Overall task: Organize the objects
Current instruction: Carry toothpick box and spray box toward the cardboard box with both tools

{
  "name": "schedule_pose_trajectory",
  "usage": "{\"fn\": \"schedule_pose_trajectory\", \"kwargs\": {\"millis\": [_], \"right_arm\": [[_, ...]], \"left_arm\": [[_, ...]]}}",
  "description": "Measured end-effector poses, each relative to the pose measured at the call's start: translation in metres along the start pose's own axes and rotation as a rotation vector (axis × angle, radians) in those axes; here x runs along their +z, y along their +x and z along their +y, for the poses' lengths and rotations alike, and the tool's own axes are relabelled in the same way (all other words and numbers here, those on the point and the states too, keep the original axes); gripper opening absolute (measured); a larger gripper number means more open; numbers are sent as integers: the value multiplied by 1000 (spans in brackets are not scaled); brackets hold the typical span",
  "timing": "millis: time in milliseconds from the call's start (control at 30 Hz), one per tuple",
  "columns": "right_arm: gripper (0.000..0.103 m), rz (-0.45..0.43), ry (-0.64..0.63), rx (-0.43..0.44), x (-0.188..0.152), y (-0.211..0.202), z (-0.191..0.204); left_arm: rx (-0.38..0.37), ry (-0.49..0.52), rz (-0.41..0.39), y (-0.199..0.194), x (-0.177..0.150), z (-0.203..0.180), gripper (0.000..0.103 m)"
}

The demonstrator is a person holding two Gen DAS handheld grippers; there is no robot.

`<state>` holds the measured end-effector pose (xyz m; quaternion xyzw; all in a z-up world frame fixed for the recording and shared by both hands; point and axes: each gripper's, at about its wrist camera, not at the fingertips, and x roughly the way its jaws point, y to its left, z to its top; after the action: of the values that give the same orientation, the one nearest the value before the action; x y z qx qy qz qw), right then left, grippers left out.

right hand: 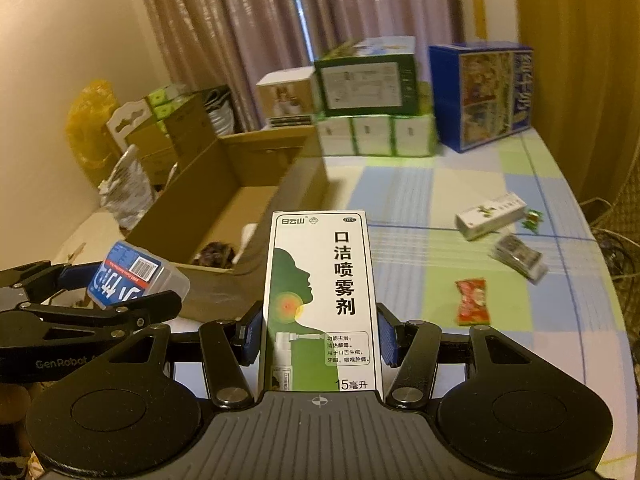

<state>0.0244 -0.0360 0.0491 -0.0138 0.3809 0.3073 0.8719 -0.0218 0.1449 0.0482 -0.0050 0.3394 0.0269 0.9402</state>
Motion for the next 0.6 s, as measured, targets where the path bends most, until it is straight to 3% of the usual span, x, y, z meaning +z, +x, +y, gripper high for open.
{"fn": "schedule_pose_trajectory", "kwargs": {"millis": [367, 600], "right_arm": [[52, 14, -52, 32, 13, 18, 32], [52, -4, -79, 82, 40, 41, 59]], "left_arm": [[27, -38, -19, -7, 1, 35, 83], [58, -55, -33, -4, 16, 73, 83]]}}
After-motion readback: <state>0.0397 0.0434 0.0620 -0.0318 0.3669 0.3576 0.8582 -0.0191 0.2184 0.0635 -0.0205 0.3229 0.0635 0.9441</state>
